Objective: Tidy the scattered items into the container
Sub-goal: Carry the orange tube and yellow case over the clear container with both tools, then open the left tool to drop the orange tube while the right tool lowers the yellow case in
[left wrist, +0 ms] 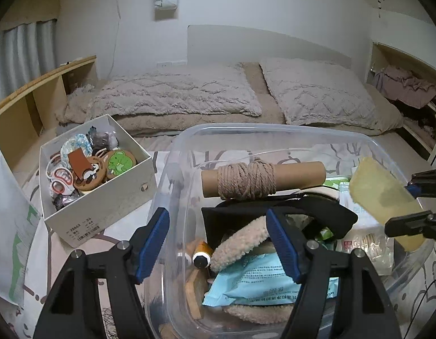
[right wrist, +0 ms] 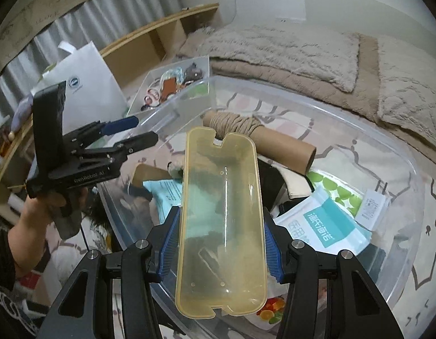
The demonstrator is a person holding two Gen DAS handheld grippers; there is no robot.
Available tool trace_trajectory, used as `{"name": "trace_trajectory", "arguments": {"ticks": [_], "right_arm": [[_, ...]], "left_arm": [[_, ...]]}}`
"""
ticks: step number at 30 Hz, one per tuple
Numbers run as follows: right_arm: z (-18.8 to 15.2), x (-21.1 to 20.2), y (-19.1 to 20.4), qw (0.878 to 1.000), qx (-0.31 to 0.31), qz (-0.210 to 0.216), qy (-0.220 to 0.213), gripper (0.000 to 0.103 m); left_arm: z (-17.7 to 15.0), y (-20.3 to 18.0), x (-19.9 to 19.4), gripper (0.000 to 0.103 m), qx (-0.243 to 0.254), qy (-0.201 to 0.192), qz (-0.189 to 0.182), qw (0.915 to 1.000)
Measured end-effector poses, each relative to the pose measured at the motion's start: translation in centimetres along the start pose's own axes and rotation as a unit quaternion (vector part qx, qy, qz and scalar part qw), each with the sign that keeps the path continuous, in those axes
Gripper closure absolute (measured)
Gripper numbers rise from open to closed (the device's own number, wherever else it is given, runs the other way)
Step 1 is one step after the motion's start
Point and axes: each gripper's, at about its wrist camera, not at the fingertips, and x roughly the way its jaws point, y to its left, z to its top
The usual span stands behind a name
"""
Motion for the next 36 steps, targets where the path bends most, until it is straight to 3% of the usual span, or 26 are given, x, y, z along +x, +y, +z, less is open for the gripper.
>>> {"name": "trace_trajectory", "arguments": {"ticks": [4, 11, 19, 23, 29, 33, 34, 36], "right_arm": [[0.7, 0.8, 0.4, 1.000, -0.006, 0.005, 0.009, 0.049], [4.2, 1.6, 0.6, 0.999, -0.039, -0.026, 0.002, 0.049], [8.5, 5.7, 2.1, 0.991, -0.114, -0.031, 0.070, 0.049], [9.7, 7.5, 3.7, 0.976, -0.188, -0.054, 0.095, 0.049], [10.3, 9.8, 5.9, 0.944, -0.295, -0.069, 0.130, 0.049], [10.6, 10.7, 6.3, 0.939, -0.309, -0.080, 0.127, 0.048], [10.6, 10.8, 6.2, 0.940, -0.306, -0.089, 0.121, 0.043], [10.7, 10.8, 5.9, 0.943, -0.295, -0.111, 0.110, 0.000]], "left_arm": [[-0.2, 0.4, -0.3, 0.032, -0.010, -0.001, -0.006, 0.9999], [-1.0, 0.9, -1.1, 0.032, -0.021, -0.001, -0.019, 0.9996], [-1.9, 0.8, -2.4, 0.032, -0.040, -0.006, -0.047, 0.9981], [-2.5, 1.1, -3.3, 0.032, -0.052, -0.008, -0.056, 0.9971], [-3.4, 1.8, -4.1, 0.032, -0.064, -0.015, -0.055, 0.9963], [-3.4, 2.2, -4.3, 0.032, -0.081, -0.018, -0.060, 0.9947], [-3.4, 2.2, -4.3, 0.032, -0.082, -0.018, -0.060, 0.9947], [-3.4, 2.2, -4.3, 0.032, -0.082, -0.017, -0.060, 0.9947]]}}
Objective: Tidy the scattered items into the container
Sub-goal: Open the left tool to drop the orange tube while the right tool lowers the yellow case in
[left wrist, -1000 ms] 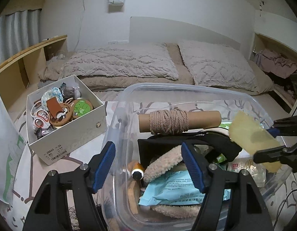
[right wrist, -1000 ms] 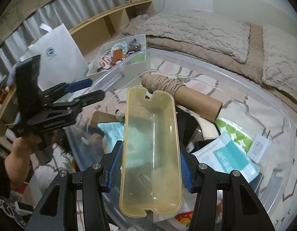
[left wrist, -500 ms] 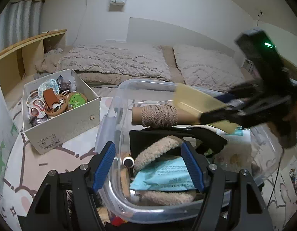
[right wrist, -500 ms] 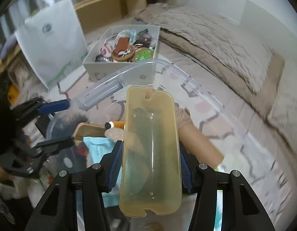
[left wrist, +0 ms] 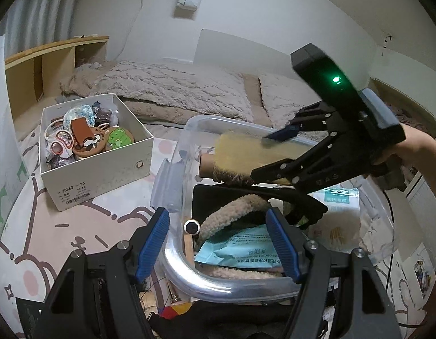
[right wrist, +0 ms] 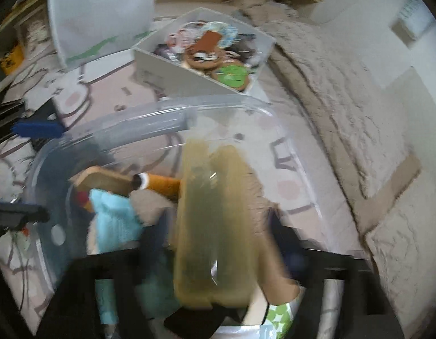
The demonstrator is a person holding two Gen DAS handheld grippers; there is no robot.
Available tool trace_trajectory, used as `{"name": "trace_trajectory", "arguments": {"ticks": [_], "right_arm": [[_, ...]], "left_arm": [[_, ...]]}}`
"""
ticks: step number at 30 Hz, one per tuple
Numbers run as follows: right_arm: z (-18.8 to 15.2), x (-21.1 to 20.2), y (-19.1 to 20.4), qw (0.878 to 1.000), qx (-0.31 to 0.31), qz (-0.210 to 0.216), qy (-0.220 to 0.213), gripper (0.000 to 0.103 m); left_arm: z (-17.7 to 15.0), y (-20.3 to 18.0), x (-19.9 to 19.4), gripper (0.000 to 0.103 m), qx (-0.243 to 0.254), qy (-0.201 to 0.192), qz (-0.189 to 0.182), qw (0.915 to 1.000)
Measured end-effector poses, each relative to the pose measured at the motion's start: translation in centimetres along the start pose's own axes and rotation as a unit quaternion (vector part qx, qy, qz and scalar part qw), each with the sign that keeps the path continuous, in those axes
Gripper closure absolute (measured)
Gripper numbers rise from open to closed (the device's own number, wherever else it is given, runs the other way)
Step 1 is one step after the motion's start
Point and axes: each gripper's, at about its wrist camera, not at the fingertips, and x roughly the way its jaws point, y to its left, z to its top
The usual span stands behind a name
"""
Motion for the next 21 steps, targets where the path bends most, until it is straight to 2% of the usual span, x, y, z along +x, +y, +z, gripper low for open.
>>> {"name": "trace_trajectory", "arguments": {"ticks": [3, 7, 13, 21], "right_arm": [[-0.4, 0.0, -0.7, 0.999, 0.031, -0.009, -0.015, 0.000], [-1.2, -0.2, -1.7, 0.996, 0.083, -0.003, -0.030, 0.000], [-2.2, -1.4, -1.5, 0.993, 0.109, 0.005, -0.044, 0.000], [-4.1, -5.7, -0.6, 0.986, 0.152, 0.008, -0.074, 0.000]], "left_arm": [[0.1, 0.0, -0.1, 0.028, -0.001, -0.001, 0.000, 1.0000], [0.2, -0.1, -0.3, 0.028, -0.001, -0.003, 0.001, 1.0000], [0.3, -0.7, -0.8, 0.028, 0.005, -0.006, -0.002, 1.0000], [0.4, -1.9, -2.2, 0.028, 0.017, -0.016, -0.001, 0.9997]]}}
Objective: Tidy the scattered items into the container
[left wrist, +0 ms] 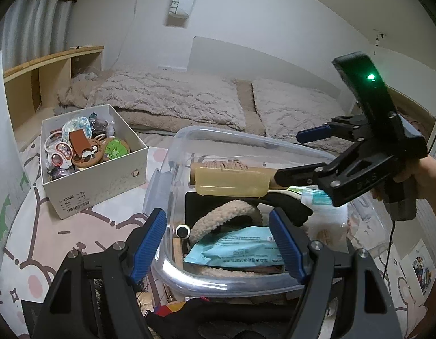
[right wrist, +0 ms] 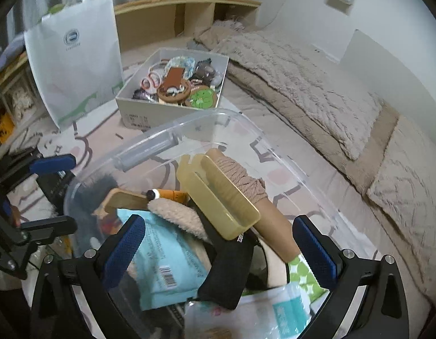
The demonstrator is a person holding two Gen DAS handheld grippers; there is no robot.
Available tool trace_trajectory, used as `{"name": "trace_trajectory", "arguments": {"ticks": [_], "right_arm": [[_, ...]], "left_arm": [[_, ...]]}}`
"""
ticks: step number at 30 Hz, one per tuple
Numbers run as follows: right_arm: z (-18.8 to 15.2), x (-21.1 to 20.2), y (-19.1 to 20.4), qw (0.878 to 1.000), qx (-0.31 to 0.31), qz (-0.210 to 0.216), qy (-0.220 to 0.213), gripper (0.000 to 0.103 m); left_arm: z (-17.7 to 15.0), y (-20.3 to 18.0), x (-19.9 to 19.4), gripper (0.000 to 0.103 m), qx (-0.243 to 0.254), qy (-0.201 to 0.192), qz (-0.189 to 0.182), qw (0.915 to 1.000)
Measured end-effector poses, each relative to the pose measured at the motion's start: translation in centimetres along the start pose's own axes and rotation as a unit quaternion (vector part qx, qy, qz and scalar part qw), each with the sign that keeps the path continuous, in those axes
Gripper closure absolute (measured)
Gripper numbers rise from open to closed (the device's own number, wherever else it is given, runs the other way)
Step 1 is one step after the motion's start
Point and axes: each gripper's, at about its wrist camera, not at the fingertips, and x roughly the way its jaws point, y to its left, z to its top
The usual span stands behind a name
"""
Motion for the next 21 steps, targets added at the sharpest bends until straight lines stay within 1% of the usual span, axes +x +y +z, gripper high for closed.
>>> {"name": "trace_trajectory", "arguments": {"ticks": [3, 6, 7, 12, 16, 21], "right_arm": [[-0.8, -1.7, 0.0, 1.000, 0.017, -0.005, -0.012, 0.000], [-2.1, -3.7, 0.2, 0.999, 0.030, -0.009, -0.033, 0.000], [-2.6, -4.4, 0.4, 0.999, 0.033, -0.012, -0.040, 0.000], [-5.2, -7.5, 1.3, 0.996, 0.054, -0.028, -0.066, 0.000], [-7.4, -10.3, 2.1, 0.993, 0.067, -0.034, -0.091, 0.000], [-9.9, -13.6, 3.2, 0.988, 0.088, -0.051, -0.120, 0.000]], "left_arm": [[-0.1, -0.5, -0.7, 0.027, 0.003, -0.001, -0.001, 1.0000], [-0.3, -0.9, -1.5, 0.013, 0.006, -0.003, 0.000, 1.0000], [-0.3, -1.1, -1.9, 0.010, 0.006, -0.006, 0.002, 1.0000], [-0.6, -1.8, -3.5, 0.001, 0.004, -0.017, 0.002, 0.9999], [-0.8, -2.3, -5.0, 0.000, -0.007, -0.018, -0.011, 0.9998], [-1.3, -3.2, -7.0, 0.000, -0.001, -0.022, -0.015, 0.9996]]}}
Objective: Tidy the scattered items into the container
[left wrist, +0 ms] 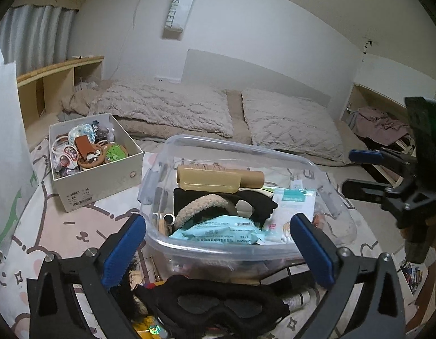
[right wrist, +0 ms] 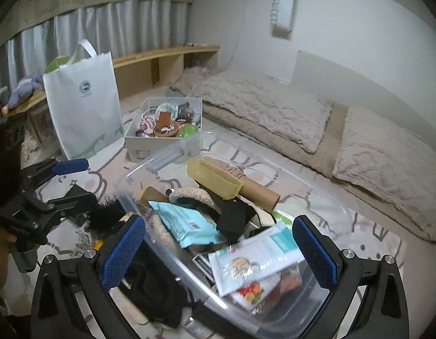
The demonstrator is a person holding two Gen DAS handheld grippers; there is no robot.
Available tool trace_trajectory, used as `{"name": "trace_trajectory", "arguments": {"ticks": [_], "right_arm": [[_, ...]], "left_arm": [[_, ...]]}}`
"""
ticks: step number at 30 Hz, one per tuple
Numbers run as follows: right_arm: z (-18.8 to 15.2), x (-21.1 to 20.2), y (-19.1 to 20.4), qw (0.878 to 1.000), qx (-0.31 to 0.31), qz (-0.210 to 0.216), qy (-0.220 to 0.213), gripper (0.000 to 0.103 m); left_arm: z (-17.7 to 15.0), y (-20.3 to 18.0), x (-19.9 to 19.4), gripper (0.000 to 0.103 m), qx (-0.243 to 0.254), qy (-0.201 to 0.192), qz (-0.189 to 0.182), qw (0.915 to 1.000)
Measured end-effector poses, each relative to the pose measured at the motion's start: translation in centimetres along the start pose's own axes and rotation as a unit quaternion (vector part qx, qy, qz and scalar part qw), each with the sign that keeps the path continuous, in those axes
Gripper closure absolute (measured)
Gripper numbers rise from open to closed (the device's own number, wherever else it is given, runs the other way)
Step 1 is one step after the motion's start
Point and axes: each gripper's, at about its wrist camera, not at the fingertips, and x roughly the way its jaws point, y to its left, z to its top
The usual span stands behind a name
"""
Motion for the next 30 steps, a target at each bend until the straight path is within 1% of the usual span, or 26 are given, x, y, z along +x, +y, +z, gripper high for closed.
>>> {"name": "trace_trajectory", "arguments": {"ticks": [9, 13, 18, 23, 30], "right_arm": [[-3.7, -5.5, 1.7, 0.998, 0.040, -0.039, -0.032, 0.000], [-5.9, -7.5, 2.9, 0.996, 0.056, -0.055, -0.051, 0.000], [-8.4, -9.6, 4.4, 0.993, 0.071, -0.073, -0.064, 0.000], [-10.7, -11.8, 5.9, 0.989, 0.086, -0.095, -0.076, 0.000], [-13.7, -14.4, 8.0, 0.984, 0.108, -0.111, -0.088, 0.000]], "left_arm": [[-1.9, -1.8, -4.3, 0.000, 0.016, -0.026, 0.003, 0.9995], [-3.2, -2.4, -6.0, 0.000, 0.017, -0.030, -0.001, 0.9994], [-4.9, -3.4, -8.0, 0.000, 0.030, -0.032, 0.000, 0.9990], [-6.5, -4.3, -10.7, 0.000, 0.045, -0.045, 0.004, 0.9979], [-8.7, -5.1, -13.9, 0.000, 0.061, -0.062, 0.007, 0.9962]]}}
